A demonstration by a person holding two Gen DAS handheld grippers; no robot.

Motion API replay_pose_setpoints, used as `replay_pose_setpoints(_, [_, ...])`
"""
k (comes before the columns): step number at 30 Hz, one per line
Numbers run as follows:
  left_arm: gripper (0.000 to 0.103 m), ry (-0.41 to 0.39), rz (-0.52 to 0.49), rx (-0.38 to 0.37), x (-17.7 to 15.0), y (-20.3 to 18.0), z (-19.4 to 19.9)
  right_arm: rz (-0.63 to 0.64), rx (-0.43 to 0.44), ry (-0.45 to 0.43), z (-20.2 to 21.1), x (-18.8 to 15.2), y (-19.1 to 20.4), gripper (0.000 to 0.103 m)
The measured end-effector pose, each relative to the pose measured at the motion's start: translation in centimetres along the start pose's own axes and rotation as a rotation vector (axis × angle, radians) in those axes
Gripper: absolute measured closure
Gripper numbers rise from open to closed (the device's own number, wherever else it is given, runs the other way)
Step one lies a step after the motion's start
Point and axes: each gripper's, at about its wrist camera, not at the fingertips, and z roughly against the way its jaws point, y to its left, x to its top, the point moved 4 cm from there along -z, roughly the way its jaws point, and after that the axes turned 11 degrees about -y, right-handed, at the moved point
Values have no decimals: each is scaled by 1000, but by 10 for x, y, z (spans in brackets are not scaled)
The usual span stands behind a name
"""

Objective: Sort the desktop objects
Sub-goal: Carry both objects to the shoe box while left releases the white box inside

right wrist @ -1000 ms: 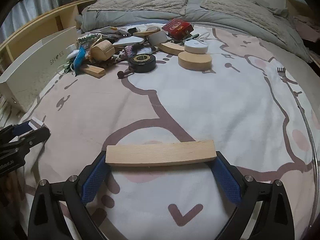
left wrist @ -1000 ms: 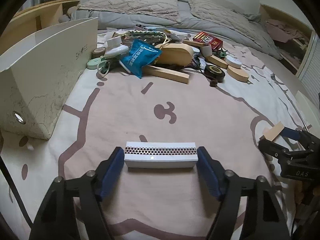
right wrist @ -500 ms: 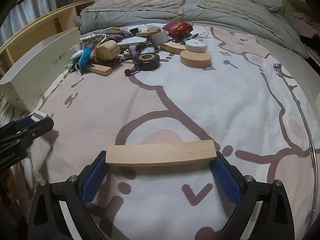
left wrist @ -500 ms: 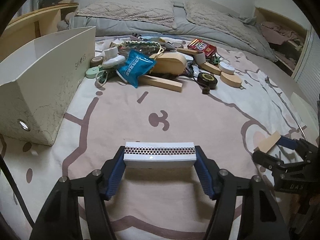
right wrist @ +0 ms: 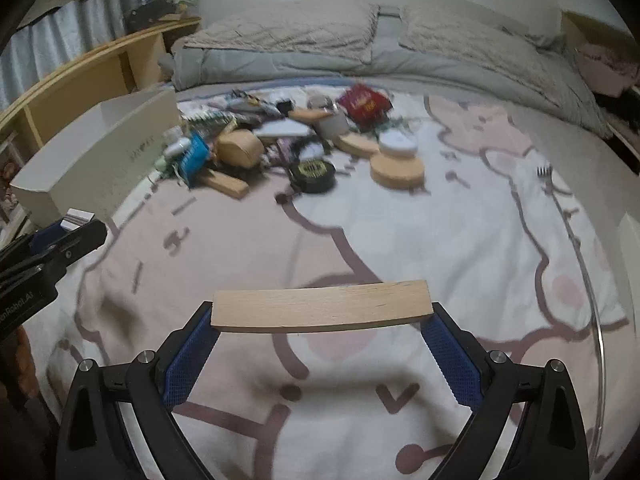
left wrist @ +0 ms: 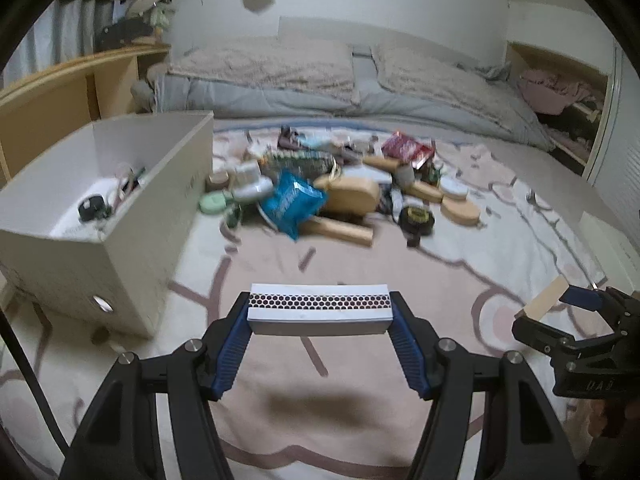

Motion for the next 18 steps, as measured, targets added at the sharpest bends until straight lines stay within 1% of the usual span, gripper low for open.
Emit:
replay_pose_setpoints(5, [37,-39,2,24,22,14,9,24,16,-44,7,27,16,4])
replay_pose_setpoints(9, [37,-79,2,65,40,33,13,64,15,-65,9,44,31,4])
replay_pose_setpoints(18, [37,-151,13,177,76,99,18,89,49,-109,13,73,63,4])
